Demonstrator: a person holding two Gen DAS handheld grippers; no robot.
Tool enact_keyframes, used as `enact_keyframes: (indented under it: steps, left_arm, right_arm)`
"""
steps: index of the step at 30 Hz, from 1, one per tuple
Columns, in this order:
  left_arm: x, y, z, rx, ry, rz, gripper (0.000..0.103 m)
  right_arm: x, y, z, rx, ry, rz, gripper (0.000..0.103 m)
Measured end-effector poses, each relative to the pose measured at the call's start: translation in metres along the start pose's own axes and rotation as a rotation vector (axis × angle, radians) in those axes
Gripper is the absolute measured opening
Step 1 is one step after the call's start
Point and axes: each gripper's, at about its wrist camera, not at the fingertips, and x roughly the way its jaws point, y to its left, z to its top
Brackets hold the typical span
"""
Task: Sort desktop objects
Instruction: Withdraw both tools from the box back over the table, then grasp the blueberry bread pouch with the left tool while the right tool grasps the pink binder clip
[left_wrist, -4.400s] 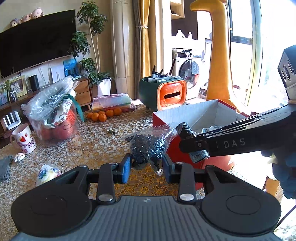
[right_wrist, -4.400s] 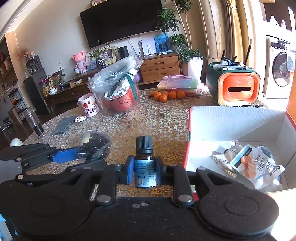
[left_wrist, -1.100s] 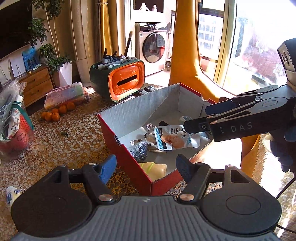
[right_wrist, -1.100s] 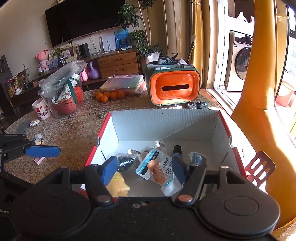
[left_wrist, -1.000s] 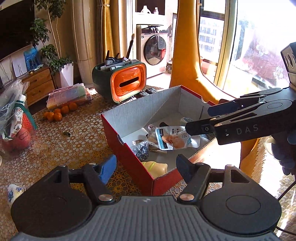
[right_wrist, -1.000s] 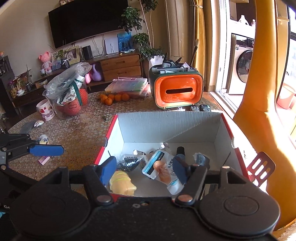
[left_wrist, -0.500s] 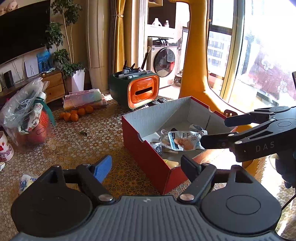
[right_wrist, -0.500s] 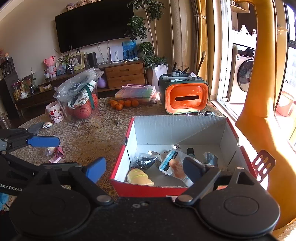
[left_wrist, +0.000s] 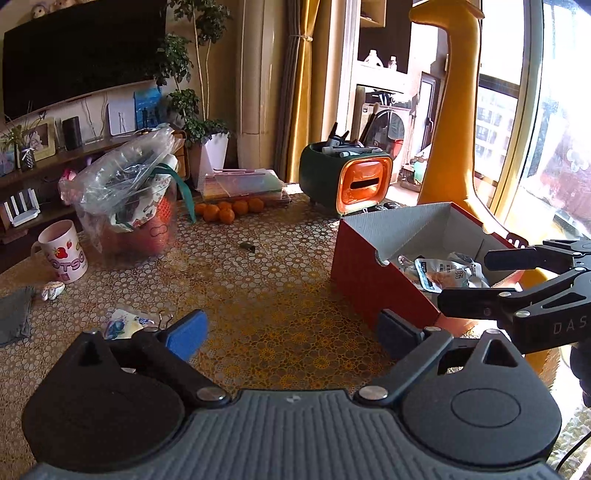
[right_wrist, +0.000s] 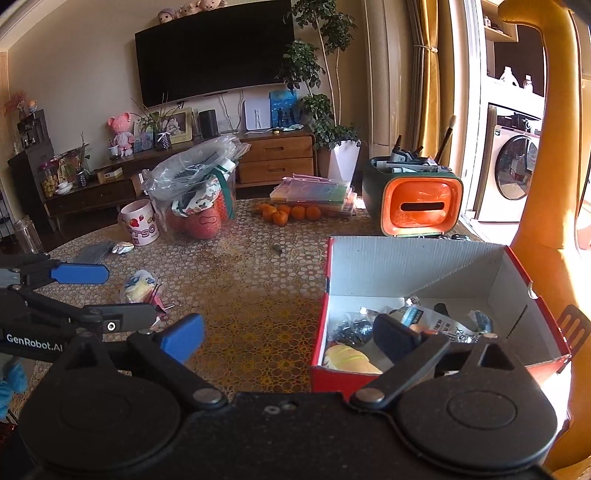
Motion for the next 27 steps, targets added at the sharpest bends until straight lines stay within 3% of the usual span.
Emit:
enact_keyframes:
  steps: [13, 27]
  left_arm:
    - [0.011, 0.091, -0.02, -0.061, 0.02, 0.125, 0.103]
    - [0.054, 0.153, -0.047, -0.1, 0.098, 0.23, 0.103]
  right_arm:
    - [0.049, 0.066, -0.002, -0.068, 0.043, 0.072, 0.098]
    - [0.104, 0.114, -0.009, -0.127, 0.101, 0.135, 0.098]
